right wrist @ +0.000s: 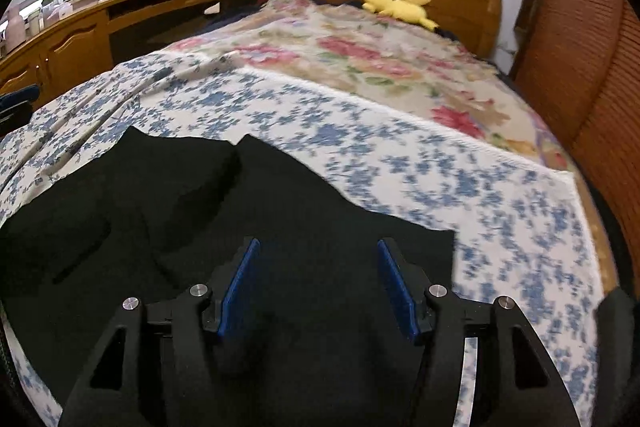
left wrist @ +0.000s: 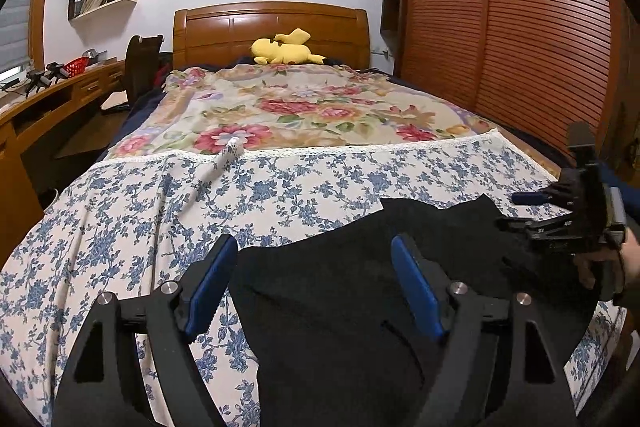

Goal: Fold large clothes
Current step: 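Carry the held hem with both grippers toward the collar, folding the coat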

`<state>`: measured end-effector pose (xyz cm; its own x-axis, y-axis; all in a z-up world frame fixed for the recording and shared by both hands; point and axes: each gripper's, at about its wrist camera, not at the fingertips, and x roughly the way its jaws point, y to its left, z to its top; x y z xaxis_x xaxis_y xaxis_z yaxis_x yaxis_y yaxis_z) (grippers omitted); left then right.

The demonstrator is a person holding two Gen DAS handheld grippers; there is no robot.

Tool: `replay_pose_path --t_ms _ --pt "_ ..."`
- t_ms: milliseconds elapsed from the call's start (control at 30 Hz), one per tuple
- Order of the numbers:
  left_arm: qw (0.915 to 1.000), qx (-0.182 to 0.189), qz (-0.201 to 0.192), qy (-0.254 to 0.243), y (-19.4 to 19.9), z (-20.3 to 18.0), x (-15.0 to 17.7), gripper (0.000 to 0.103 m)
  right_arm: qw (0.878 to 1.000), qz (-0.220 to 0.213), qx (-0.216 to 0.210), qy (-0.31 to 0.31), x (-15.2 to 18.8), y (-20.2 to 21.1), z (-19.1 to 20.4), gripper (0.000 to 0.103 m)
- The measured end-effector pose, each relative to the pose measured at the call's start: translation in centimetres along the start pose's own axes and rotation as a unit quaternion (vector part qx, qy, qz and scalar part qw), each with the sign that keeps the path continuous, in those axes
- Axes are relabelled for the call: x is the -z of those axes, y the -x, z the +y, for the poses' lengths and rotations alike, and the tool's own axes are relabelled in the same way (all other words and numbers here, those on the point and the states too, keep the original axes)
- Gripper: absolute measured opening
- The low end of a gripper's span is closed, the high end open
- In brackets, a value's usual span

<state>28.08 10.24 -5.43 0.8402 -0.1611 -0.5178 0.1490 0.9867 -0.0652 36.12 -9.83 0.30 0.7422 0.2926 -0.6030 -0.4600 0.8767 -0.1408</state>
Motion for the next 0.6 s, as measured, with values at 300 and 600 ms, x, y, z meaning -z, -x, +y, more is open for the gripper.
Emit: replay_pose_path --t_ms 300,600 --pt "1.0 -0.002 -0.006 0.007 0.8 1.7 0.1 0.08 0.996 0.024 -0.079 -0.035 -2.2 -4.3 1.8 0.062" --pt "0.9997 -0.009 -0.013 0.019 1.6 3.4 0.2 0.08 0.992 0.073 -0.102 0.003 -3.2 -9.8 4.2 0.025"
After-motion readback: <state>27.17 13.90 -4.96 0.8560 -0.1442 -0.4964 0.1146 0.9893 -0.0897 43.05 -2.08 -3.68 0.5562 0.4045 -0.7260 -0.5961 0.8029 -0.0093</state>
